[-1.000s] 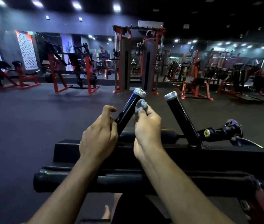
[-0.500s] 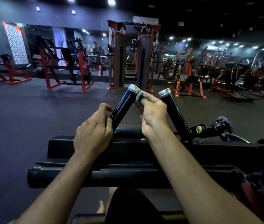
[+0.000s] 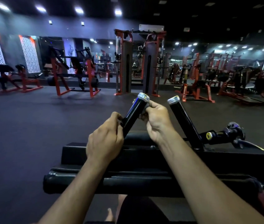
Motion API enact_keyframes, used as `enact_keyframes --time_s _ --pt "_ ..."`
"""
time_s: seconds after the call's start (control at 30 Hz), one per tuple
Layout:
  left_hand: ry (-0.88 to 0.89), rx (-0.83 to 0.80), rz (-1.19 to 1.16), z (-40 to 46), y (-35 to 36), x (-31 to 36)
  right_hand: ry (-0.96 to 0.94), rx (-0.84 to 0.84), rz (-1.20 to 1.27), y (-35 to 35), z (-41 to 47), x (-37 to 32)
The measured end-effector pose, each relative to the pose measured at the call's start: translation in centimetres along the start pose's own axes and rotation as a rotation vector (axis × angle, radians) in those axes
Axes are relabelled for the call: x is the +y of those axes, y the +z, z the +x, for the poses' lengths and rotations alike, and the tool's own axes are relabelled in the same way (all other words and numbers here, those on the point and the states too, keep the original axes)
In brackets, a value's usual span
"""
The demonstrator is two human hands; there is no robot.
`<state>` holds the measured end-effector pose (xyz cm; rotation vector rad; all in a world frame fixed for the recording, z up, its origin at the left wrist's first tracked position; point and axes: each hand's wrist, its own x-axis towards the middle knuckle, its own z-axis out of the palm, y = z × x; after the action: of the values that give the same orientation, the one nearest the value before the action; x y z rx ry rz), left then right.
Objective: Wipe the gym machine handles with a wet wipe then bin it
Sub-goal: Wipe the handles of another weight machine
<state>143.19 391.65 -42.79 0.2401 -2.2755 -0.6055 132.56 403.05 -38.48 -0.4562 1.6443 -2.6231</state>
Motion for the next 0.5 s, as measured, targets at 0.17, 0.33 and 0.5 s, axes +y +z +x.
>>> enact_keyframes --time_s 0.17,0.33,0.5 --pt "0.007 -0.001 -0.018 0.2 0.1 -0.2 -0.010 -0.075 -0.066 -1.1 -1.1 1.0" --pt "0.006 0.002 -0.004 0.1 0.0 -0.1 0.087 -0.124 0.130 0.1 0.6 0.2" --pt "0.021 -0.005 -0.011 0.2 0.0 -0.3 0.177 -0.272 -0.001 -0.8 -0.2 1.0"
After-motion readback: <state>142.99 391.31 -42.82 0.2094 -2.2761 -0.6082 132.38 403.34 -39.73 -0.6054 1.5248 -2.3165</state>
